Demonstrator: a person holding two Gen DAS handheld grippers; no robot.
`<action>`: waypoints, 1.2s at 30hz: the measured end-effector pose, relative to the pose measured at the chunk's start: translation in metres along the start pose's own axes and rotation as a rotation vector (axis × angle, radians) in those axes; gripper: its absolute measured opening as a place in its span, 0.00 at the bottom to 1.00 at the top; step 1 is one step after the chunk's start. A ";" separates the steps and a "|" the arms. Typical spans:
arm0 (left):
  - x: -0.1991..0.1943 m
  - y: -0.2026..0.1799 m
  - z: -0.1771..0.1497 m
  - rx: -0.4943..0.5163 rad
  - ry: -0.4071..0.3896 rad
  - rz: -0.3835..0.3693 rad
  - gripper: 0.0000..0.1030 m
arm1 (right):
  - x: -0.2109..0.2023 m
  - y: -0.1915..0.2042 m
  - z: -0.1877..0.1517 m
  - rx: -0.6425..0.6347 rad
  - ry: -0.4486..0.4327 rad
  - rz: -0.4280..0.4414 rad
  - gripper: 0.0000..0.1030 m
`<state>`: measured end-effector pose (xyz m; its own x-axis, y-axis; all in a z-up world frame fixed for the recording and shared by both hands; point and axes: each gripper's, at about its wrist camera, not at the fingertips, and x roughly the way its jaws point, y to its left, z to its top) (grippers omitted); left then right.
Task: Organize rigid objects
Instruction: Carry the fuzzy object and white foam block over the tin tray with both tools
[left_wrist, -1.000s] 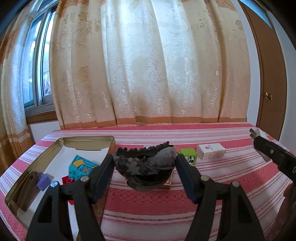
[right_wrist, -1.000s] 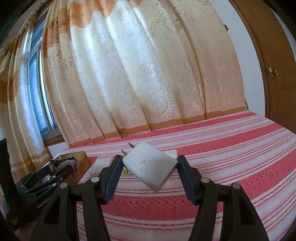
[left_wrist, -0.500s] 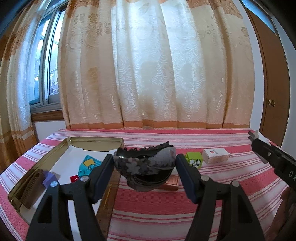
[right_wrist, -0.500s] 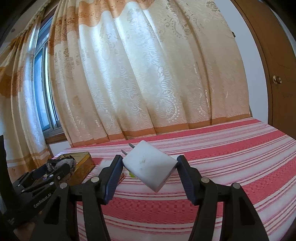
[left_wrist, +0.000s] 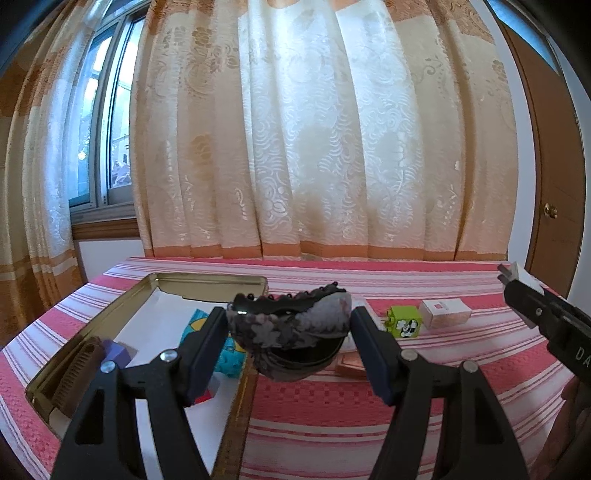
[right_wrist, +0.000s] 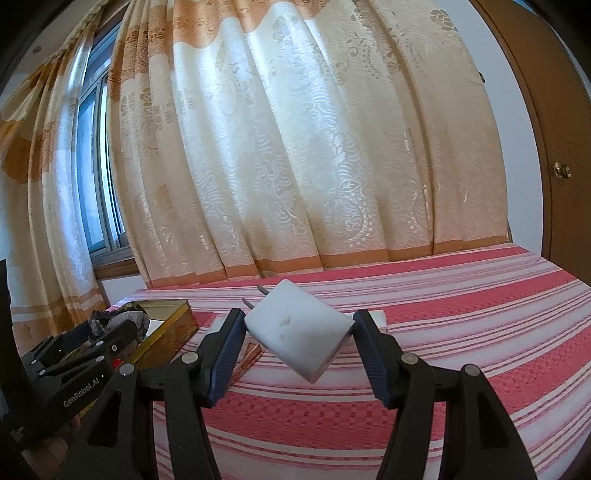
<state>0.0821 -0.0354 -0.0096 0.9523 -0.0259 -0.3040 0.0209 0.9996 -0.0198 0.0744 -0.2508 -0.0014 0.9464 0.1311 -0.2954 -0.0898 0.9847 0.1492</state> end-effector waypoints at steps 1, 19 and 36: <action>0.000 0.001 0.000 -0.001 -0.002 0.003 0.67 | 0.000 0.002 0.000 -0.003 0.000 0.000 0.61; -0.006 0.021 0.000 -0.021 -0.023 0.041 0.67 | 0.004 0.028 -0.004 -0.045 -0.005 0.027 0.61; -0.005 0.043 -0.001 -0.052 -0.024 0.078 0.67 | 0.009 0.052 -0.008 -0.078 -0.002 0.062 0.61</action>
<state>0.0778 0.0080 -0.0097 0.9576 0.0531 -0.2832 -0.0690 0.9965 -0.0464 0.0758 -0.1973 -0.0041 0.9390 0.1917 -0.2856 -0.1718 0.9807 0.0933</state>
